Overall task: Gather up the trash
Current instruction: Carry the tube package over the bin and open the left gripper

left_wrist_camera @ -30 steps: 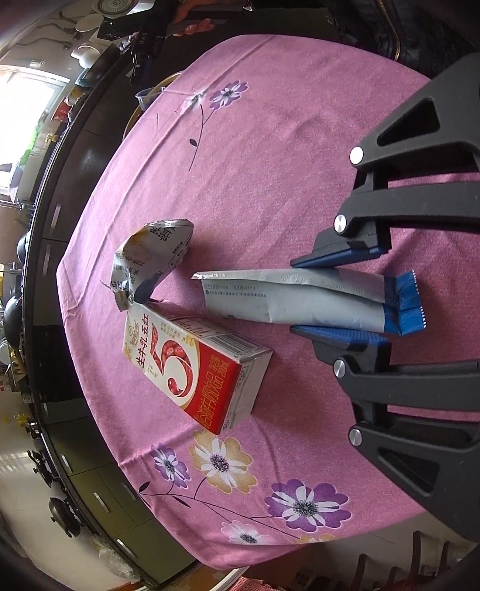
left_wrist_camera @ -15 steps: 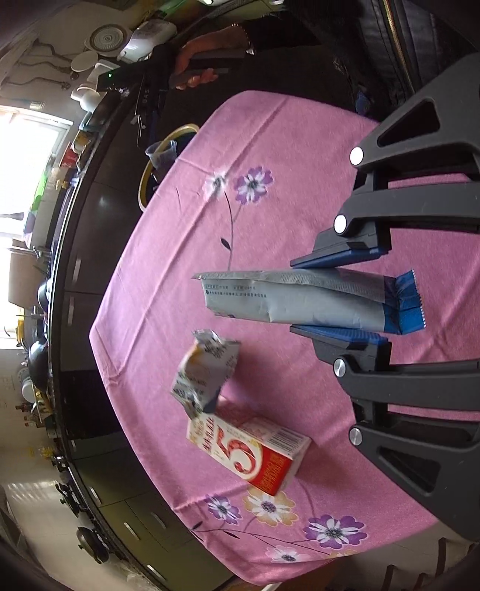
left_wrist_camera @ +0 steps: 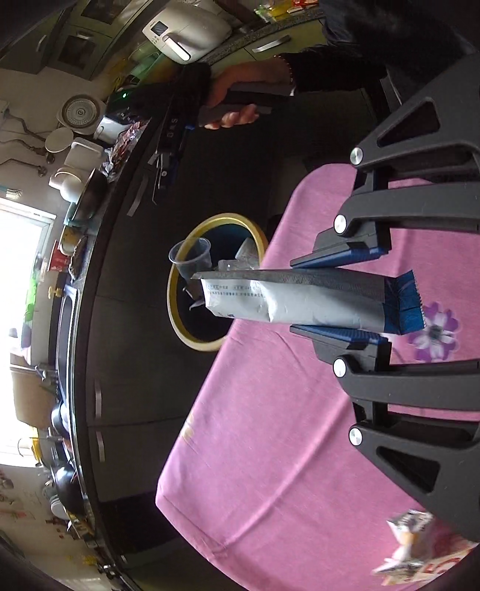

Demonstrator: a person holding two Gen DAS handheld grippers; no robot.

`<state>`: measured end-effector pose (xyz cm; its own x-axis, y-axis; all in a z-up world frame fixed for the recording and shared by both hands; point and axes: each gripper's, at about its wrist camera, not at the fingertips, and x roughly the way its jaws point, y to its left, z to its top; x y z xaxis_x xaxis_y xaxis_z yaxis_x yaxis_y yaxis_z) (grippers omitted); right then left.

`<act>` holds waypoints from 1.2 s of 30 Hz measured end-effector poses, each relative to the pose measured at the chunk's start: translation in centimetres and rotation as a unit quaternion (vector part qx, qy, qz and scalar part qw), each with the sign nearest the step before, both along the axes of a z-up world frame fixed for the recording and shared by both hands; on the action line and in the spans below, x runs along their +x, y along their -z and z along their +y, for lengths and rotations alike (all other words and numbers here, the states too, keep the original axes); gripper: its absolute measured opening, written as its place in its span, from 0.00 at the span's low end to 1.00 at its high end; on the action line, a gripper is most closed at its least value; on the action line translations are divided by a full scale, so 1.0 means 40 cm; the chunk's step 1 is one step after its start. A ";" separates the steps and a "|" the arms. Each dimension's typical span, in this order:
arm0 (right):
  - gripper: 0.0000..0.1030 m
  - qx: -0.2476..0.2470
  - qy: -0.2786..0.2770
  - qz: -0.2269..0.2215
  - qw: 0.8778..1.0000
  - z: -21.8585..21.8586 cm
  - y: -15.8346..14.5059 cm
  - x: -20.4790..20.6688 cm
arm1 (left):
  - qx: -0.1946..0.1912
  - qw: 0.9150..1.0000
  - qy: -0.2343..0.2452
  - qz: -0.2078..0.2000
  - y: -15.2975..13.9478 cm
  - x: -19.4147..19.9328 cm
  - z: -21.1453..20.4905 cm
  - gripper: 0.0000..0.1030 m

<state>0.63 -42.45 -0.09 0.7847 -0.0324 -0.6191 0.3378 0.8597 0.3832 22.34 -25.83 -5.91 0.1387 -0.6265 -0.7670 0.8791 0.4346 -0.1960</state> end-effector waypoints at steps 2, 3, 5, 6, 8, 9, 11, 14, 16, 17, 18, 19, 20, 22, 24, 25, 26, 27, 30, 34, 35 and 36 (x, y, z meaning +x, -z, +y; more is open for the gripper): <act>0.59 0.005 0.009 -0.003 1.000 -0.025 0.005 -0.026 | 0.005 1.000 0.011 0.010 0.016 0.033 -0.088 0.27; 0.59 0.009 0.013 -0.003 1.000 -0.036 0.010 -0.037 | 0.008 1.000 0.014 0.013 0.025 0.054 -0.133 0.27; 0.59 0.016 0.021 -0.004 1.000 -0.060 0.020 -0.062 | 0.016 1.000 0.017 0.020 0.048 0.100 -0.217 0.27; 0.59 0.019 0.025 -0.004 0.999 -0.070 0.026 -0.074 | 0.019 0.999 0.018 0.026 0.063 0.121 -0.256 0.27; 0.59 0.027 0.034 -0.003 0.999 -0.095 0.035 -0.094 | 0.028 0.999 0.015 0.040 0.094 0.162 -0.331 0.27; 0.59 0.030 0.038 -0.003 0.999 -0.106 0.039 -0.104 | 0.030 0.998 0.013 0.045 0.107 0.179 -0.362 0.27; 0.61 0.035 0.046 -0.003 0.998 -0.127 0.047 -0.120 | 0.036 0.998 0.012 0.040 0.128 0.200 -0.418 0.29; 0.63 0.041 0.054 -0.004 0.998 -0.149 0.056 -0.141 | 0.045 0.998 0.006 0.031 0.151 0.223 -0.483 0.48; 0.63 0.045 0.055 -0.004 0.998 -0.156 0.059 -0.143 | 0.051 0.999 -0.003 0.015 0.153 0.229 -0.506 0.59; 0.63 0.046 0.053 -0.005 0.998 -0.157 0.060 -0.144 | 0.050 0.999 -0.006 0.014 0.150 0.229 -0.507 0.59; 0.63 0.047 0.050 -0.005 0.998 -0.155 0.058 -0.143 | 0.044 0.999 -0.008 0.017 0.144 0.228 -0.501 0.59; 0.63 0.046 0.047 -0.005 0.998 -0.151 0.056 -0.141 | 0.036 0.999 -0.011 0.019 0.134 0.225 -0.489 0.60; 0.63 0.045 0.045 -0.005 0.998 -0.145 0.054 -0.135 | 0.026 0.999 -0.014 0.015 0.119 0.219 -0.469 0.60; 0.63 0.042 0.038 -0.005 0.998 -0.136 0.050 -0.127 | 0.001 1.000 -0.023 0.002 0.082 0.197 -0.413 0.65; 0.63 0.037 0.032 -0.003 0.999 -0.121 0.048 -0.116 | -0.033 0.999 -0.037 -0.018 0.038 0.163 -0.335 0.78; 0.63 0.036 0.028 -0.002 0.999 -0.113 0.048 -0.111 | -0.049 0.997 -0.046 -0.026 0.018 0.145 -0.292 0.80; 0.64 0.036 0.022 0.000 0.999 -0.106 0.049 -0.103 | -0.064 0.996 -0.054 -0.032 -0.001 0.126 -0.246 0.82; 0.64 0.036 0.016 0.003 0.999 -0.098 0.049 -0.091 | -0.079 0.994 -0.064 -0.038 -0.017 0.107 -0.198 0.83; 0.64 0.031 -0.008 0.014 0.999 -0.059 0.052 -0.054 | -0.118 0.987 -0.102 -0.049 -0.055 0.053 -0.048 0.87; 0.64 0.018 -0.067 0.032 0.997 0.036 0.053 0.020 | -0.149 0.973 -0.167 -0.058 -0.090 -0.025 0.146 0.92; 0.64 0.014 -0.088 0.037 0.995 0.071 0.055 0.044 | -0.154 0.968 -0.188 -0.064 -0.096 -0.045 0.202 0.93; 0.64 0.010 -0.107 0.040 0.993 0.111 0.055 0.067 | -0.156 0.962 -0.212 -0.075 -0.102 -0.064 0.256 0.93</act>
<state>3.30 -38.02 -2.27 0.7202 0.1438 -0.6787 0.1777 0.9075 0.3807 19.76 -15.59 -1.83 0.5265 -0.6853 -0.5031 0.6638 0.7011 -0.2603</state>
